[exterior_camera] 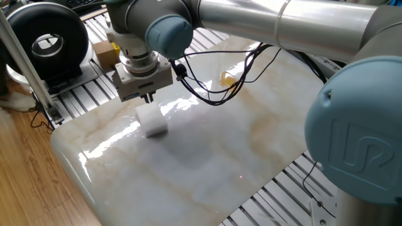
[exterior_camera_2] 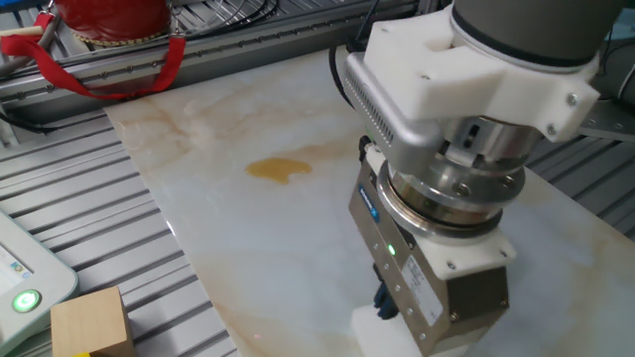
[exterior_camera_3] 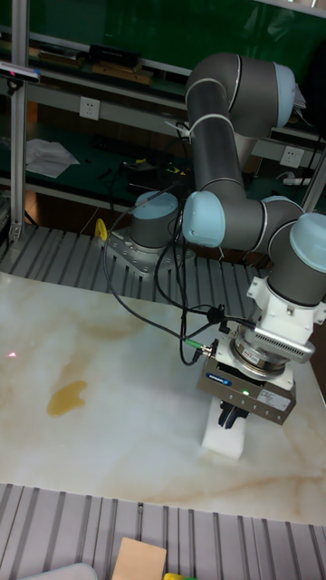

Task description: Clean the tabletop with a sponge

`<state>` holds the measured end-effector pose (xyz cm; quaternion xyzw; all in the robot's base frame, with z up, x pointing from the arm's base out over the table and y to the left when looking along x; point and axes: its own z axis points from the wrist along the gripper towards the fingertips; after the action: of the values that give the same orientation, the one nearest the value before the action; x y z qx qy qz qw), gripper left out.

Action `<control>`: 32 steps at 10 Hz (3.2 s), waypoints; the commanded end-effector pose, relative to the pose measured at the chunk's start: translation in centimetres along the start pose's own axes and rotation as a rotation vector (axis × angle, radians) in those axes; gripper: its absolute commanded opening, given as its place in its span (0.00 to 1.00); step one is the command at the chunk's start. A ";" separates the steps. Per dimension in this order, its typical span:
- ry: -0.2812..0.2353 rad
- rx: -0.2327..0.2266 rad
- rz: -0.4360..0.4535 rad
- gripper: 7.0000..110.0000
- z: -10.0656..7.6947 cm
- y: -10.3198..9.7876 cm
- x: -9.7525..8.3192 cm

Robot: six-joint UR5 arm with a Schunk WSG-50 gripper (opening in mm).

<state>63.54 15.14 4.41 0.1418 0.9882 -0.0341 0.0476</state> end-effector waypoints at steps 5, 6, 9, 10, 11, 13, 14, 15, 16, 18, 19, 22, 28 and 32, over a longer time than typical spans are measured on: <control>-0.083 0.013 0.022 0.00 -0.2 -0.5 -2.2; -0.033 0.033 0.002 0.00 -0.1 -1.0 -0.9; -0.010 0.033 0.032 0.00 -0.1 -1.0 -0.3; -0.009 0.027 0.025 0.00 -0.1 -0.9 -0.3; -0.006 0.020 -0.003 0.00 -0.1 -0.7 -0.3; -0.023 -0.008 -0.063 0.00 0.0 0.0 -0.8; -0.018 0.023 -0.023 0.00 -0.1 -0.9 -0.6; -0.002 0.039 -0.006 0.00 -0.2 -1.4 -0.3; 0.016 0.019 0.036 0.00 -0.2 -0.7 0.0; 0.059 -0.012 0.051 0.00 -0.3 1.1 0.7; 0.059 -0.026 0.052 0.00 0.1 1.8 0.8; 0.058 -0.051 0.066 0.00 1.1 4.0 1.7; 0.090 -0.119 0.093 0.00 1.8 8.0 5.4; 0.024 -0.065 0.092 0.00 1.8 5.5 3.2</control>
<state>61.76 22.39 1.85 0.1805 0.9830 0.0152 0.0307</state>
